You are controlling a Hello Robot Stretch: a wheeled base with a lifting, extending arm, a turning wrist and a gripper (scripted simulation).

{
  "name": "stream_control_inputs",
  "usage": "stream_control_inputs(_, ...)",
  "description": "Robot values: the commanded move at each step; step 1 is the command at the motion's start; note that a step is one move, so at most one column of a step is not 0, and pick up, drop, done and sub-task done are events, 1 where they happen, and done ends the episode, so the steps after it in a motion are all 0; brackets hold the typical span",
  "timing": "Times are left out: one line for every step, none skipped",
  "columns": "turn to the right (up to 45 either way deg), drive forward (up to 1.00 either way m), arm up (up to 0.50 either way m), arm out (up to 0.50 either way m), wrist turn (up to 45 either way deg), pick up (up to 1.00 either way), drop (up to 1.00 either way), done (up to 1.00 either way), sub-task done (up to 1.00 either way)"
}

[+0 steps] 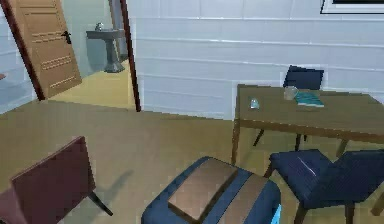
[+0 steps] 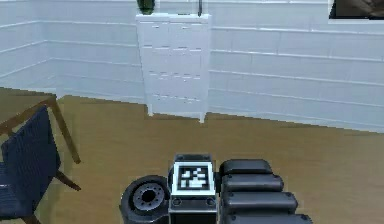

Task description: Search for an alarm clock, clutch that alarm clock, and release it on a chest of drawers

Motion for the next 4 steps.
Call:
stream_control_inputs(-6.0,0.00,0.00,0.00,0.0,0.00,0.00,0.00,0.00)
stream_control_inputs(0.0,0.75,0.00,0.00,0.0,0.00,0.00,0.00,0.00)
stream_control_inputs(-12.0,0.00,0.00,0.00,0.0,0.00,0.00,0.00,0.00)
stream_control_inputs(0.0,0.50,0.00,0.00,0.0,0.00,0.00,0.00,0.00)
